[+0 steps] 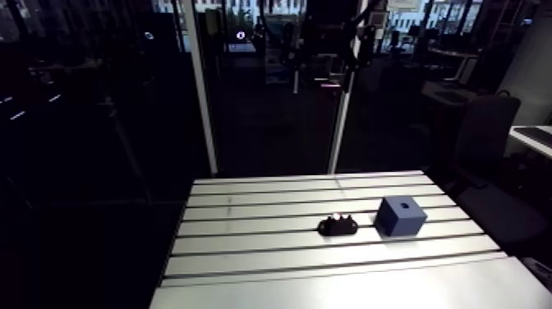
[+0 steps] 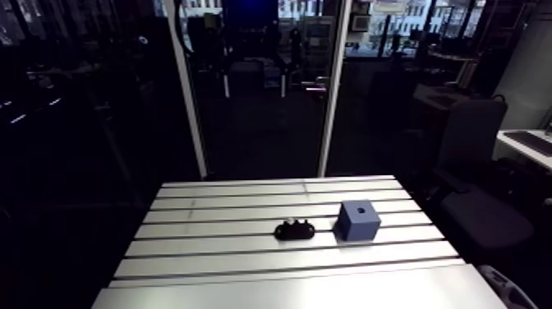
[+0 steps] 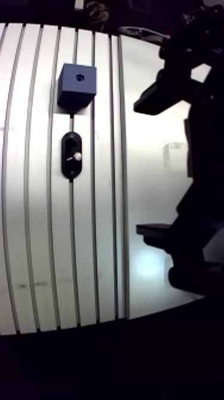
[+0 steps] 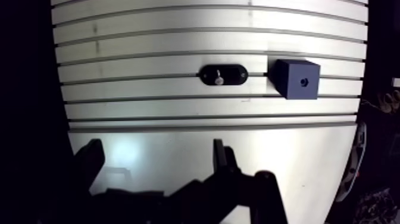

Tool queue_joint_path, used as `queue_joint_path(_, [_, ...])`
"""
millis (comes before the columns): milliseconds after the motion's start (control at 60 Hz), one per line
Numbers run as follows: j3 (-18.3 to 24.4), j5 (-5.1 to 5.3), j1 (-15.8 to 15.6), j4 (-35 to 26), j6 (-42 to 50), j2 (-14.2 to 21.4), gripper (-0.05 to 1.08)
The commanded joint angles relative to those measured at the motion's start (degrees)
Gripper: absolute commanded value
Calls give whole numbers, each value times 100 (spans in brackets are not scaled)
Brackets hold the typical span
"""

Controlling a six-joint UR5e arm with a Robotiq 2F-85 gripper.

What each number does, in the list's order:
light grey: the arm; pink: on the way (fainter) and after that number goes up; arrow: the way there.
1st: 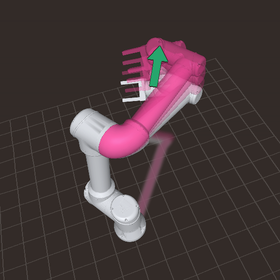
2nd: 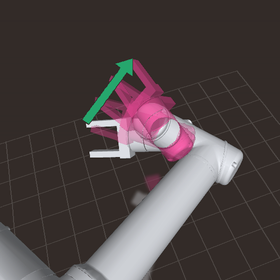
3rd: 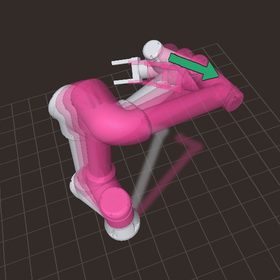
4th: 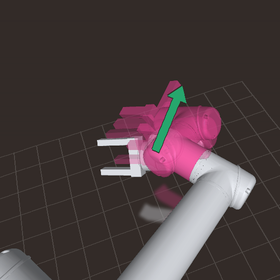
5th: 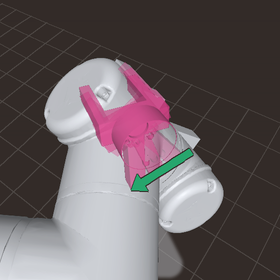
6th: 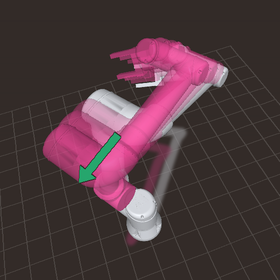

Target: Pick up the M10 bolt and insert it into the hex recess until seated.

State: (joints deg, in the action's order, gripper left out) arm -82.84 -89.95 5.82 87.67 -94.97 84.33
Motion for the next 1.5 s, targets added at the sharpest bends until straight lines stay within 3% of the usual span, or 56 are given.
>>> queue_joint_path(17, [0, 0, -19, 10, 44, -44, 0])
queue_joint_path(550, [-124, -97, -3, 304, -35, -53, 1])
queue_joint_path(1000, [-1277, -90, 556, 2024, -574, -37, 1])
queue_joint_path(1500, [-2383, -97, 580, 3468, -747, -157, 1])
